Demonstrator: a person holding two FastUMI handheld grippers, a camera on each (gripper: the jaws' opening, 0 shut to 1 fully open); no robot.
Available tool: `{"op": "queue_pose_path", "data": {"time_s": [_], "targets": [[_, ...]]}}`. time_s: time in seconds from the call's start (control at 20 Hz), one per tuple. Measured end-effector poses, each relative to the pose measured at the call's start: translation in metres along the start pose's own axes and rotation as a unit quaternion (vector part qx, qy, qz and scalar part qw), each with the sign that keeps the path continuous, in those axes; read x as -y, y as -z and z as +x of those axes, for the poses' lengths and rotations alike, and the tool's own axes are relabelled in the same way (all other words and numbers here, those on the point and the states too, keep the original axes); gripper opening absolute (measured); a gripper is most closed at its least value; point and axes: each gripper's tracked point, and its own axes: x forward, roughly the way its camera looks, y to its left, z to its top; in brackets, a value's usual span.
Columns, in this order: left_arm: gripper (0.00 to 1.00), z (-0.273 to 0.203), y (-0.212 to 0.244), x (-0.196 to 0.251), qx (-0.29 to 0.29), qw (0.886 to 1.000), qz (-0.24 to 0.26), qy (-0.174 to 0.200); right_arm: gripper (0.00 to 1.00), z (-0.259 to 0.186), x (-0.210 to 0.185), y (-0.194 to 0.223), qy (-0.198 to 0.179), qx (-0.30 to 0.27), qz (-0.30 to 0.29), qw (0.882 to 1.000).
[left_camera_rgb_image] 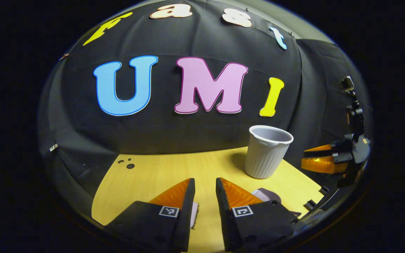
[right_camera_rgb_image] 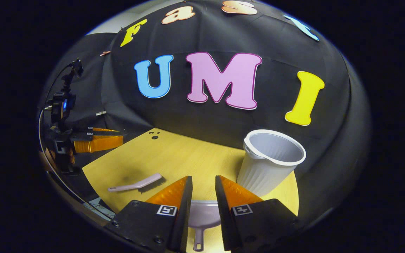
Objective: Pick up the small broom and dustpan from the desktop, sweep the trash into the dustpan with the broom, and then empty the trash into the garbage bin.
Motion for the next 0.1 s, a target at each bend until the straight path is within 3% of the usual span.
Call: {"op": "queue_pose_path", "data": {"time_s": [0.1], "targets": [[0.40, 0.0012, 0.0046, -0.0030, -0.006, 1.000, -0.004, -0.011, 0.42, -0.0004, -0.0017, -0.0022, -0.006, 0.003, -0.002, 1.000]]}}
